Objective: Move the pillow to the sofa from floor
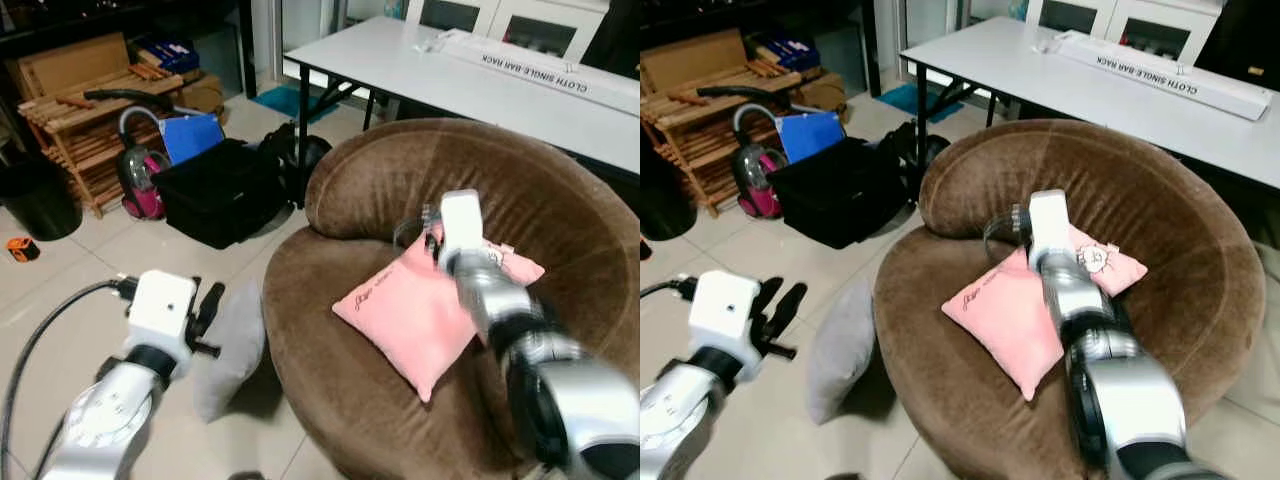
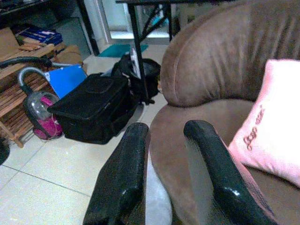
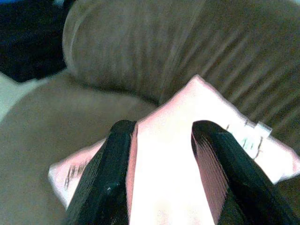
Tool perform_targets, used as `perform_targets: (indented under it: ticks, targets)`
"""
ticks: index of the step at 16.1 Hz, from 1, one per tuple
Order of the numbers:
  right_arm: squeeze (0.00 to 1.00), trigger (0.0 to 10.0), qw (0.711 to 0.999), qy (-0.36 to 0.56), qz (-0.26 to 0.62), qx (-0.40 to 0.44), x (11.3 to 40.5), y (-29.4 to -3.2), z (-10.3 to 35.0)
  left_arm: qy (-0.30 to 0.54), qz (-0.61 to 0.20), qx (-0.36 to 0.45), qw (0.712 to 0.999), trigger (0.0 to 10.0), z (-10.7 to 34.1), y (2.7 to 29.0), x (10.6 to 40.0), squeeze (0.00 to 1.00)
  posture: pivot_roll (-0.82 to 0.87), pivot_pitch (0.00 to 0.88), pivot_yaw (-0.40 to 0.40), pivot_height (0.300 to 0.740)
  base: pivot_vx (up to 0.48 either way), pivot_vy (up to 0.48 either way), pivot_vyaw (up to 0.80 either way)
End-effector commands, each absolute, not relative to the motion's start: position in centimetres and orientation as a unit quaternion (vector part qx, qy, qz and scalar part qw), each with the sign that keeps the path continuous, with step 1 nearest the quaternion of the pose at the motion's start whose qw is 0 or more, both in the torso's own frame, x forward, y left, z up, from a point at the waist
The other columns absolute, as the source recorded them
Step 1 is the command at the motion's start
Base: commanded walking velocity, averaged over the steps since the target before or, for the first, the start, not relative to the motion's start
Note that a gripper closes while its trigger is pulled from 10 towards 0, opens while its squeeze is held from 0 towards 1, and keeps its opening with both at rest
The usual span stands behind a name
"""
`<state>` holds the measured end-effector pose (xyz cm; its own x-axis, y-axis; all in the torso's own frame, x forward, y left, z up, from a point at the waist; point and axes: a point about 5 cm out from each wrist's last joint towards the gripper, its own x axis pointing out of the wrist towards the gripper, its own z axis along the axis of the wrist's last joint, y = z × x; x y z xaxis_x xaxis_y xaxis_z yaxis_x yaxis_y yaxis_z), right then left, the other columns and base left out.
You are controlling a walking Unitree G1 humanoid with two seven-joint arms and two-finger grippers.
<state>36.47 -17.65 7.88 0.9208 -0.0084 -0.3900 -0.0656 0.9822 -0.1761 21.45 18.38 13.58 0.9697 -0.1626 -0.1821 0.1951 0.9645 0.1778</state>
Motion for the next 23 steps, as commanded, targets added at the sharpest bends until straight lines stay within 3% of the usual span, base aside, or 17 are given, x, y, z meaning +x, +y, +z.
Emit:
perform_targets:
  ticks: [1, 3, 8, 23]
  targets:
    - [0.00, 10.0, 0.979, 0.182, 0.020, -0.093, 36.7, -18.1, 8.7, 0.083, -0.083, 0.099, 0.988, 10.0, 13.4, 18.3, 21.7, 0.00, 0.12, 0.000, -0.030, 0.740, 0.000, 0.000, 0.00]
    - [0.00, 10.0, 0.980, 0.181, 0.024, -0.082, 35.5, -18.5, 8.1, 0.077, -0.084, 0.095, 0.989, 10.0, 13.1, 17.7, 22.3, 0.00, 0.09, 0.000, -0.026, 0.740, 0.000, 0.000, 0.00]
    - [0.00, 10.0, 0.986, 0.154, 0.045, -0.032, 30.1, -16.2, 8.9, 0.066, -0.053, 0.065, 0.994, 10.0, 12.5, 17.6, 23.1, 0.00, 0.07, 0.000, -0.024, 0.740, 0.000, 0.000, 0.00]
    - [0.00, 10.0, 0.985, 0.161, 0.068, 0.003, 28.7, -14.6, 10.4, 0.041, -0.044, 0.062, 0.996, 10.0, 13.2, 17.8, 23.6, 0.00, 0.11, 0.000, -0.028, 0.740, 0.000, 0.000, 0.00]
